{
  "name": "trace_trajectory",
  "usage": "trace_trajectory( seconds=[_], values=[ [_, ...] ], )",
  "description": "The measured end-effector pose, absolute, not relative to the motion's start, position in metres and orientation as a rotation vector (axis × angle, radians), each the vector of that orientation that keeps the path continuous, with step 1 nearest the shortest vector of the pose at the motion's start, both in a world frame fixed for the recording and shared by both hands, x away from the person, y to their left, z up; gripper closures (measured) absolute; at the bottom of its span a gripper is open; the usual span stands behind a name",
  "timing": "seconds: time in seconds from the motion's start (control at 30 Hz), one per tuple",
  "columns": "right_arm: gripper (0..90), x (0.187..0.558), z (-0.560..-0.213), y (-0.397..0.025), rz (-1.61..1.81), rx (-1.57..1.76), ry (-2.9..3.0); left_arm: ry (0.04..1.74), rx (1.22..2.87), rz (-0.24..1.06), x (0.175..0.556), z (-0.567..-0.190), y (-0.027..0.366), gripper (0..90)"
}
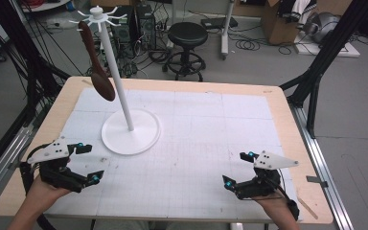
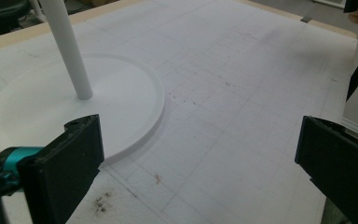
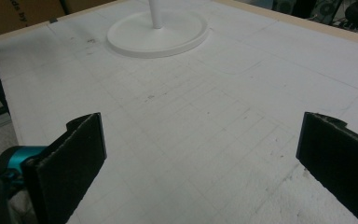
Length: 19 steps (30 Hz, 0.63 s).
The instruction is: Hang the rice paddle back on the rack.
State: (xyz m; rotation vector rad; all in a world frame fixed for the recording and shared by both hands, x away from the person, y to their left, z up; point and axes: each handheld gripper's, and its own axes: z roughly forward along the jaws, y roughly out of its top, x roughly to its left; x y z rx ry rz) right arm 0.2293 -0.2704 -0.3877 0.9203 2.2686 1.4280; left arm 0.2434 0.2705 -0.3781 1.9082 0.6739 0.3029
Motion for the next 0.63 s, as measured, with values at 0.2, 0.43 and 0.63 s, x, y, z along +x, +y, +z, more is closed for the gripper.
trace_trajectory(
  seconds=[0.2, 0.43, 0.63],
  values=[
    [0.5, 0.2296, -0.388, -0.2709, 1.43, 0.914, 2.27, 0.67, 1.897, 0.305, 0.2436, -0.3793, 0.2719, 1.7],
    [0.5, 0.229, -0.3876, -0.271, 1.432, 0.916, 2.266, 0.69, 1.889, 0.299, 0.2441, -0.3812, 0.2732, 1.7],
    [0.4, 0.2294, -0.3883, -0.2712, 1.433, 0.913, 2.263, 0.704, 1.882, 0.297, 0.2452, -0.3827, 0.2731, 1.7]
  ],
)
